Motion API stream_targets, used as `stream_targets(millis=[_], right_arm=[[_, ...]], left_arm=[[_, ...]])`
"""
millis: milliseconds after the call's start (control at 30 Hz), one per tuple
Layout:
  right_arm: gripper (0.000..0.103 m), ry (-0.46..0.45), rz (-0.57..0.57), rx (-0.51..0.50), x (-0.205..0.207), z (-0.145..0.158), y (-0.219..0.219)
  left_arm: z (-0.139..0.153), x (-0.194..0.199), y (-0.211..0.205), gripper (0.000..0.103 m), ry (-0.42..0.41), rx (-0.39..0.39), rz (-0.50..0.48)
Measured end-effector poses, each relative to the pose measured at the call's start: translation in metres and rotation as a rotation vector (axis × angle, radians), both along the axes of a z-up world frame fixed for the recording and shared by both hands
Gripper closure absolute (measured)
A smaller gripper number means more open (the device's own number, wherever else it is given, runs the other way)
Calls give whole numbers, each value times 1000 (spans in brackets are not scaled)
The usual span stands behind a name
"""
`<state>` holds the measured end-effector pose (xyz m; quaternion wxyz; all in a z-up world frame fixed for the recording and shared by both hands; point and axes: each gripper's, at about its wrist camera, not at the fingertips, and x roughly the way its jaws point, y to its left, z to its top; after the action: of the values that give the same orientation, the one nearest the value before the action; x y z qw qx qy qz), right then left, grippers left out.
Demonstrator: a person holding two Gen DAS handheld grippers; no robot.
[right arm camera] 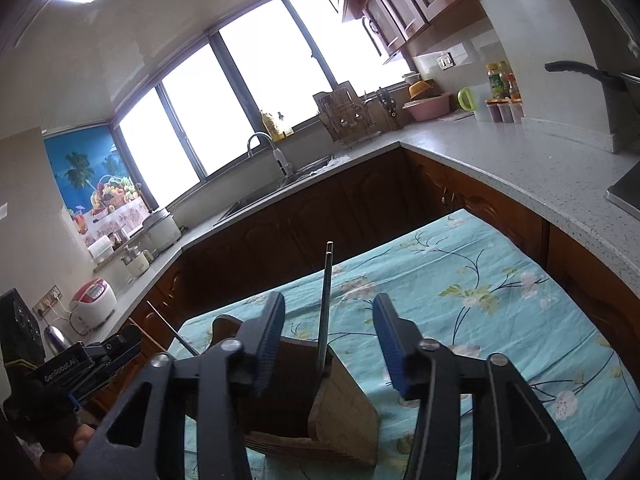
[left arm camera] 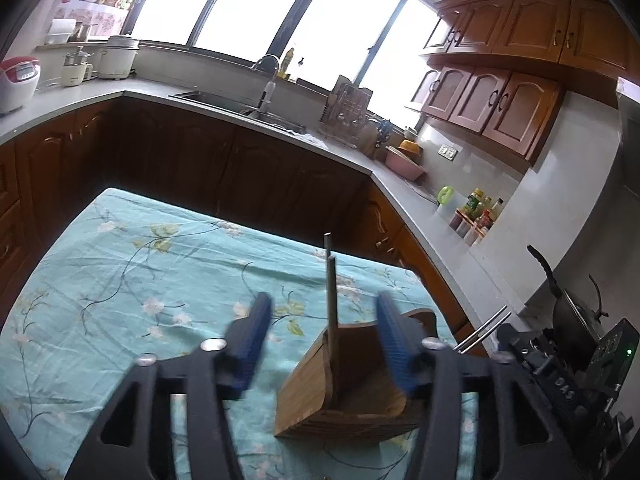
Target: Organize utensils
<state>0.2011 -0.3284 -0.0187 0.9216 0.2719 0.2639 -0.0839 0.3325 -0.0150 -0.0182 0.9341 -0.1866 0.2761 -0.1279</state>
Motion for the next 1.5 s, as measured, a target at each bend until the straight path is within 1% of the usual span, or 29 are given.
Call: stream_targets(millis=[33, 100, 167, 200, 500, 633, 833, 1267, 1400, 1500], right_arm=[[49, -2, 3, 5, -2, 1, 0], [27, -11, 10, 14, -5, 3, 1], [19, -22, 14, 5, -10, 6, 3], [18, -25, 16, -4, -13, 7, 4], [16, -18, 56, -9, -43, 12, 18], [16, -10, 66, -3, -55, 14, 24], [16, -2, 83, 9, -77, 16, 36], [16, 72, 149, 38, -119, 0, 69], [16, 89, 167, 32, -131, -6, 77], [16, 112, 174, 35, -140, -16, 83]], left_arm=[[0, -3, 1, 24, 7, 5, 14], [-1, -12, 5, 23, 11, 7, 27], [-1, -20, 7, 21, 31, 18, 30], [-2, -24, 9, 21, 39, 19, 32], [-1, -68, 27, 21, 93, 18, 45], [1, -88, 33, 21, 100, 23, 44], [-4, -121, 46, 21, 131, 21, 36], [-15, -185, 66, 21, 204, 27, 42], [-20, -200, 72, 21, 228, 26, 49], [-24, -206, 75, 21, 246, 26, 54]])
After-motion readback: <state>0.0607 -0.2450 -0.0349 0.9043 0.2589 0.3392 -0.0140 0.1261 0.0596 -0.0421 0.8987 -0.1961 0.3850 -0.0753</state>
